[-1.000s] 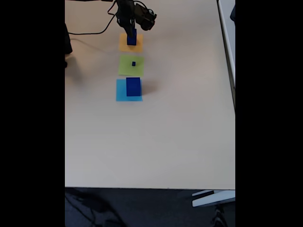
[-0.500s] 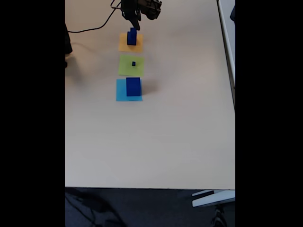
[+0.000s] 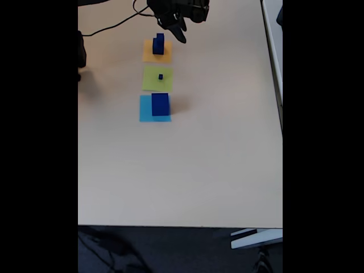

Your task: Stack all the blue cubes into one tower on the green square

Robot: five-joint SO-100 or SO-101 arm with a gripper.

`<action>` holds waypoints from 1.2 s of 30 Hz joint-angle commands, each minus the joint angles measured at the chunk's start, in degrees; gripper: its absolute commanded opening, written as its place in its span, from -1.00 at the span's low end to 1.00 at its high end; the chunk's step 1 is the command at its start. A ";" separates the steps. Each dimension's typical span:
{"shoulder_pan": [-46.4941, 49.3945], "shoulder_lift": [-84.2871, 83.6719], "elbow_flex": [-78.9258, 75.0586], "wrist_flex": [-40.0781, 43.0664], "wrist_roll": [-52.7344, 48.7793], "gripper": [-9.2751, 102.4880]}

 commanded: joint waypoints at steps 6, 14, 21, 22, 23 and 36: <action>7.73 4.39 -1.32 -0.35 -7.82 -0.52; 8.17 4.92 1.05 -0.44 -8.09 -0.52; 6.59 6.24 5.62 -1.76 -6.33 -0.52; 6.50 6.42 6.42 -2.11 -6.33 -0.52; 6.50 6.68 7.47 -2.90 -6.33 -0.52; 4.66 11.16 23.47 -14.59 -4.75 -0.54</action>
